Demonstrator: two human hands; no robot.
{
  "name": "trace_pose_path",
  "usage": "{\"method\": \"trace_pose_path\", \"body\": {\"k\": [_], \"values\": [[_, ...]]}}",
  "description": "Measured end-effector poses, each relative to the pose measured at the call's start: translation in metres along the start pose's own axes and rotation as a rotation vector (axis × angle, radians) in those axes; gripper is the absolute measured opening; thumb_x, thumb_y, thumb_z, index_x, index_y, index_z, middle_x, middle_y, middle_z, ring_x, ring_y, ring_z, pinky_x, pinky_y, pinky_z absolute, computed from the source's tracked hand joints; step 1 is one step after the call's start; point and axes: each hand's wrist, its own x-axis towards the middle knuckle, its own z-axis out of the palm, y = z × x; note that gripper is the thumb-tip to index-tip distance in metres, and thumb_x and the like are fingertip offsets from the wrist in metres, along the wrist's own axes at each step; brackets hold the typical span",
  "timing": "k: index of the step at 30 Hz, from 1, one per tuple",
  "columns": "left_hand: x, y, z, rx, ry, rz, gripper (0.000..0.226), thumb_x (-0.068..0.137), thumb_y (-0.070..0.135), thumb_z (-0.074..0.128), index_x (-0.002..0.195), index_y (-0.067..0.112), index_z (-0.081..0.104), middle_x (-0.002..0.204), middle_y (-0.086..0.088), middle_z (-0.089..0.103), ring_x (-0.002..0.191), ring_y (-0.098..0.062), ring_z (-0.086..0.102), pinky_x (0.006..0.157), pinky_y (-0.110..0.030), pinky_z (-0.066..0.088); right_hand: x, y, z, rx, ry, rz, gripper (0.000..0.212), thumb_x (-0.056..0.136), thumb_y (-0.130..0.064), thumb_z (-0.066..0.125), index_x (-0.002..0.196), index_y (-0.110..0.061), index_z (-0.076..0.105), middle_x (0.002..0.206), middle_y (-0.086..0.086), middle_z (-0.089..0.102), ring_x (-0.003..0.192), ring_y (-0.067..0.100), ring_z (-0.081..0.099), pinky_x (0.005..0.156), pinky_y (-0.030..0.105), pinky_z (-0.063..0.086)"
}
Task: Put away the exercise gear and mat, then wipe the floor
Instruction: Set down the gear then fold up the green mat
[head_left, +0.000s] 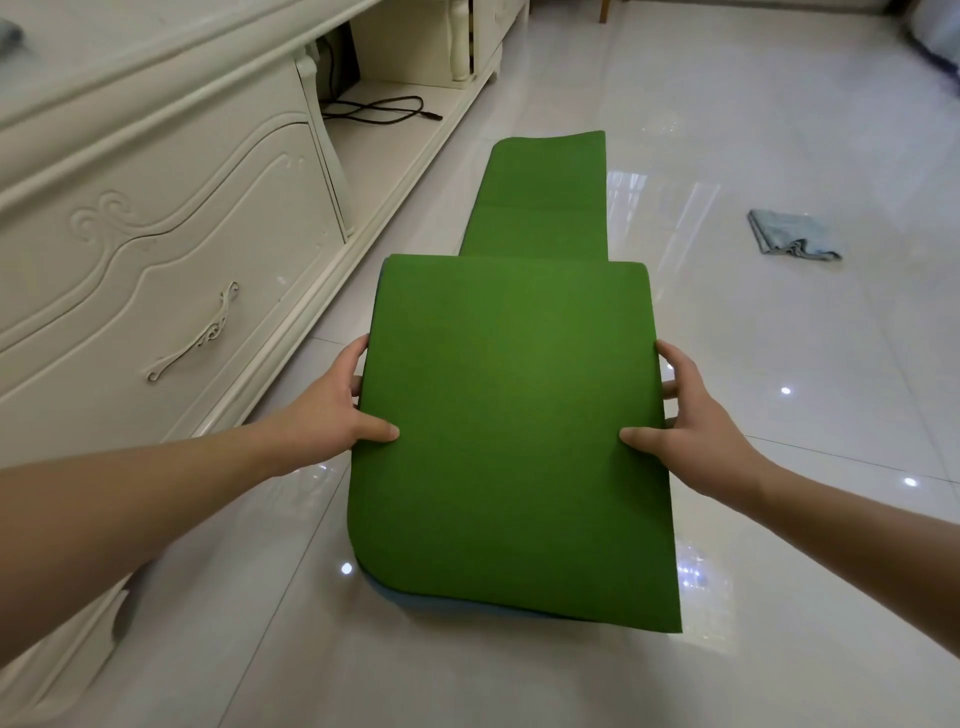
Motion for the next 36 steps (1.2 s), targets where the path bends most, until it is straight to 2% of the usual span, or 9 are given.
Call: {"method": "trace_pose_path", "body": {"k": [4,9,13,18,23,27,30,34,36], "values": [[0.010,-0.010,0.009,0.031,-0.002,-0.023,0.112,0.075,-0.007,0.078,0.152,0.044,0.015,0.129,-0.003,0.058,0.104,-0.026,0.068,0.084,-0.042,0.059,0.009,0.011,0.001,-0.008,-0.006,0.005,0.094,0.085,-0.001,0.069,0.145,-0.049,0.015,0.112,-0.012,0.050,0.077,0.012,0.072,0.067,0.030,0.058],[0.017,-0.029,0.022,0.076,-0.067,-0.041,0.123,0.068,-0.001,0.085,0.146,0.059,0.010,0.138,0.004,0.047,0.116,-0.029,0.060,0.094,-0.051,0.054,0.016,0.029,0.005,-0.027,0.000,0.026,0.092,0.086,-0.001,0.067,0.144,-0.051,0.015,0.112,-0.017,0.048,0.078,0.010,0.071,0.068,0.028,0.058],[0.024,-0.036,0.032,0.114,-0.063,-0.045,0.123,0.074,-0.004,0.080,0.148,0.055,0.003,0.128,0.009,0.047,0.105,-0.024,0.066,0.088,-0.044,0.058,0.025,0.043,0.009,-0.042,0.015,0.063,0.090,0.089,-0.009,0.067,0.148,-0.047,0.010,0.118,-0.012,0.048,0.083,0.011,0.069,0.074,0.032,0.057],[0.035,-0.036,0.041,0.173,-0.034,-0.034,0.116,0.077,-0.006,0.077,0.152,0.047,0.004,0.112,0.021,0.048,0.097,-0.017,0.067,0.077,-0.033,0.059,0.032,0.061,0.010,-0.015,-0.066,0.104,0.096,0.084,-0.006,0.072,0.149,-0.042,0.012,0.132,-0.010,0.043,0.089,0.003,0.065,0.065,0.017,0.054],[0.052,-0.036,0.047,0.229,-0.002,-0.021,0.108,0.079,-0.004,0.074,0.153,0.041,0.010,0.113,0.016,0.048,0.099,-0.018,0.064,0.081,-0.034,0.057,0.036,0.077,0.013,-0.103,-0.111,0.137,0.105,0.076,-0.016,0.080,0.150,-0.044,0.011,0.153,-0.010,0.030,0.125,0.021,0.051,0.101,0.048,0.048],[0.061,-0.042,0.053,0.270,0.003,-0.038,0.094,0.081,-0.001,0.071,0.149,0.043,0.022,0.127,0.004,0.046,0.106,-0.023,0.061,0.088,-0.039,0.057,0.045,0.089,0.018,-0.163,-0.102,0.116,0.101,0.071,-0.033,0.079,0.148,-0.047,0.015,0.150,-0.011,0.033,0.125,0.024,0.051,0.101,0.050,0.047],[0.066,-0.052,0.054,0.287,0.024,-0.040,0.086,0.078,0.006,0.070,0.142,0.048,0.030,0.135,0.000,0.048,0.106,-0.021,0.063,0.088,-0.040,0.058,0.048,0.096,0.022,-0.192,-0.075,0.142,0.095,0.078,-0.028,0.078,0.150,-0.040,0.018,0.150,-0.008,0.032,0.119,0.021,0.053,0.099,0.046,0.049],[0.071,-0.060,0.056,0.312,0.026,-0.044,0.076,0.084,0.006,0.068,0.146,0.035,0.035,0.129,0.001,0.048,0.099,-0.008,0.059,0.080,-0.026,0.053,0.050,0.103,0.027,-0.173,-0.071,0.172,0.089,0.080,-0.025,0.077,0.148,-0.042,0.021,0.145,-0.006,0.038,0.109,0.019,0.059,0.095,0.044,0.052],[0.072,-0.064,0.056,0.282,0.009,-0.070,0.071,0.088,0.007,0.066,0.146,0.034,0.036,0.130,0.001,0.047,0.100,-0.011,0.060,0.081,-0.029,0.056,0.051,0.104,0.029,-0.174,-0.069,0.194,0.089,0.081,-0.025,0.076,0.148,-0.042,0.020,0.143,-0.007,0.043,0.110,0.020,0.059,0.097,0.045,0.051]]}}
